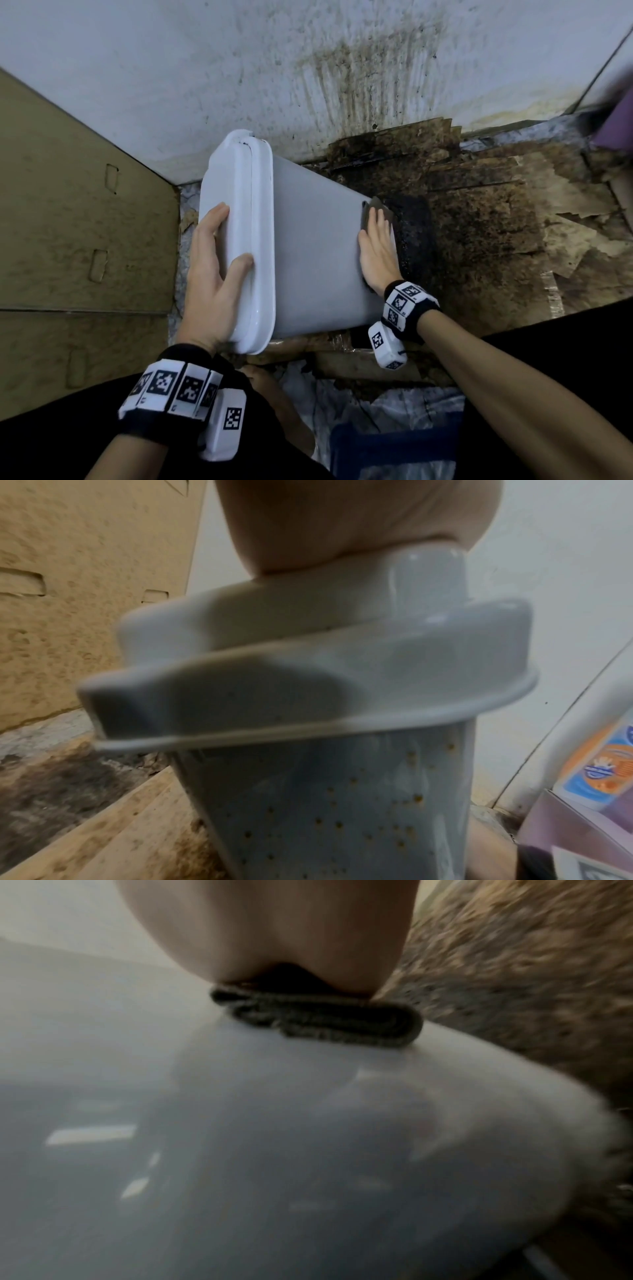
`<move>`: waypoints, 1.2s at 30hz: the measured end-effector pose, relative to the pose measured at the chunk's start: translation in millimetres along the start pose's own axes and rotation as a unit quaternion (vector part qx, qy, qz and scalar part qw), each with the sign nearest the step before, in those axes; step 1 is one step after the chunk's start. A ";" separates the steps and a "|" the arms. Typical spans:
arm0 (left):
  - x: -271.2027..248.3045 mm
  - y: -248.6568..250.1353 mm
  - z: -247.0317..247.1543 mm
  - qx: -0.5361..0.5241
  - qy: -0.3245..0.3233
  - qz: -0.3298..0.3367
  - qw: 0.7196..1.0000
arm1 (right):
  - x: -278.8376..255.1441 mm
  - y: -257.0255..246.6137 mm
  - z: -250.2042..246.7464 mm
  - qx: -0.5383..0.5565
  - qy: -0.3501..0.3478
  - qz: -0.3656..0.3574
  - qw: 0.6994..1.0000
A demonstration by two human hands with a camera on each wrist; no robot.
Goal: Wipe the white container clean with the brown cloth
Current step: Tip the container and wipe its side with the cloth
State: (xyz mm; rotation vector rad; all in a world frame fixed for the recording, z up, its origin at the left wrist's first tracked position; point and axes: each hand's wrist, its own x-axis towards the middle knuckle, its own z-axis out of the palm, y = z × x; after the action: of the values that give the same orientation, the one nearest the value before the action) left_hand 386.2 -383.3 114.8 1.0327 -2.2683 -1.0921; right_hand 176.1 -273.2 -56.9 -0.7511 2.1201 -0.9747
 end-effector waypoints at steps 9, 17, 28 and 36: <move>1.0 -1.2 0.5 0.014 0.002 0.012 1.000 | -36.1 -102.2 19.5 0.139 -0.015 -0.140 0.980; 1.1 2.4 3.2 0.006 0.005 0.015 1.000 | -39.9 -78.3 9.4 0.047 0.001 -0.190 0.981; 0.7 -6.4 -3.1 -0.026 0.008 -0.010 1.000 | 2.0 15.1 12.0 -0.037 0.019 -0.028 0.999; 0.1 -6.8 -2.5 -0.017 0.010 -0.004 1.000 | 6.1 19.8 10.9 -0.061 0.016 -0.024 0.998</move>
State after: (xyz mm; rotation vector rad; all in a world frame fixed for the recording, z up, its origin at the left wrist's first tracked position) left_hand 390.8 -387.4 111.0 1.0355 -2.2248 -1.1152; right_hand 176.5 -271.1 -80.2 -0.8539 2.2148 -0.8941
